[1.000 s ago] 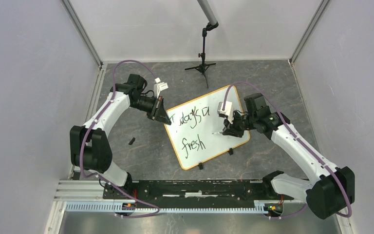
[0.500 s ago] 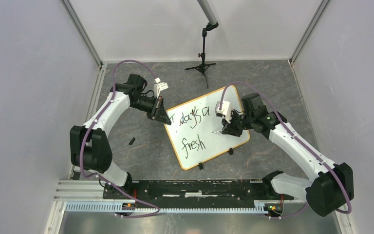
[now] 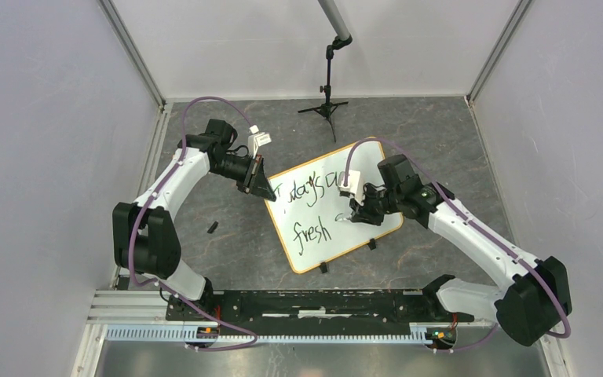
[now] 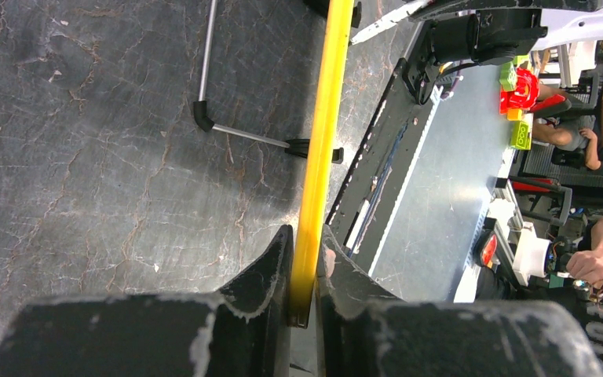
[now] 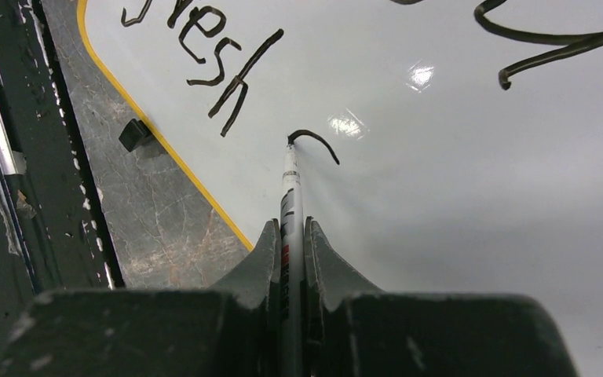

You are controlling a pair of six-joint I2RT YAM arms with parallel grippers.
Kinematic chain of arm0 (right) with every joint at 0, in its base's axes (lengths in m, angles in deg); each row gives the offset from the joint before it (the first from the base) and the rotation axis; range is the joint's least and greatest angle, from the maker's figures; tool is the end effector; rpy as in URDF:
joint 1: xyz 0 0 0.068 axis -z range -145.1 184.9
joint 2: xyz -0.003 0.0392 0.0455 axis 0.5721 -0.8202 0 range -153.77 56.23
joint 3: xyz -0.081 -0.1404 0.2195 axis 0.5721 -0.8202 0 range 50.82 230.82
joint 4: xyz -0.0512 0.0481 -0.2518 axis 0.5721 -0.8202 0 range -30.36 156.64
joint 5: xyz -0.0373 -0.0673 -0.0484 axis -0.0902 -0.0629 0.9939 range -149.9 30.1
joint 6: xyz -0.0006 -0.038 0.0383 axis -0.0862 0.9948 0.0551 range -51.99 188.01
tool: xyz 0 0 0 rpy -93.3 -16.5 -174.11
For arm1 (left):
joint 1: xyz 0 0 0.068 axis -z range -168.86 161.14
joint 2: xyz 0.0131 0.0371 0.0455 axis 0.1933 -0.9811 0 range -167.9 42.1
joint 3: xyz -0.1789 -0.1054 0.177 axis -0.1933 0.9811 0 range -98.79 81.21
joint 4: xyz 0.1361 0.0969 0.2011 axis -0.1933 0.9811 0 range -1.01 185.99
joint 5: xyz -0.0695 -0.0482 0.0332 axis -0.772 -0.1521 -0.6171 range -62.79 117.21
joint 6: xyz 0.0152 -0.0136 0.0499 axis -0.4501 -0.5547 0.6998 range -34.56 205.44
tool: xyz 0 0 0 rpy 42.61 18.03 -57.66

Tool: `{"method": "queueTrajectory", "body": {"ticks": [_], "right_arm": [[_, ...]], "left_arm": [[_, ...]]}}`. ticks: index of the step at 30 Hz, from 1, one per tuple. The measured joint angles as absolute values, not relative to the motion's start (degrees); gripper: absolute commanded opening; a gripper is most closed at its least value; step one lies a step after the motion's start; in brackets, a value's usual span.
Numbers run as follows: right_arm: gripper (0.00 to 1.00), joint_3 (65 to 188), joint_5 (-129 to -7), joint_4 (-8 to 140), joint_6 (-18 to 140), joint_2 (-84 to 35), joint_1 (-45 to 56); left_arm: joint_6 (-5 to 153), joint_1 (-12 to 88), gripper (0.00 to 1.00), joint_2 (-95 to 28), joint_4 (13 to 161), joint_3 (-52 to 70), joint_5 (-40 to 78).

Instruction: Write a sentence on the whiteboard

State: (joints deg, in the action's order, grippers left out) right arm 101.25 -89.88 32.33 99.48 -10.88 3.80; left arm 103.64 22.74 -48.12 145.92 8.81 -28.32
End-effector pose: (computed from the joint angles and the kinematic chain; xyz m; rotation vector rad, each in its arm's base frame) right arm 0.1922 0.1367 0.2624 -1.4344 1.9242 0.6370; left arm 0.2855 -0.0886 0.2689 0.8222 2.3975 -1.3093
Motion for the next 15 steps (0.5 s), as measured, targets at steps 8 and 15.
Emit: {"method": "queueTrajectory", "body": {"ticks": [8, 15], "right_arm": [[0.0, 100.2, -87.7, 30.8, 100.5, -9.7, 3.8], [0.0, 98.9, -85.9, 29.1, 101.4, -8.1, 4.5]], "left_arm": [[103.7, 22.7, 0.02, -48.1, 145.9, 8.8, -28.3], [103.7, 22.7, 0.03, -48.1, 145.9, 8.8, -28.3]]}}
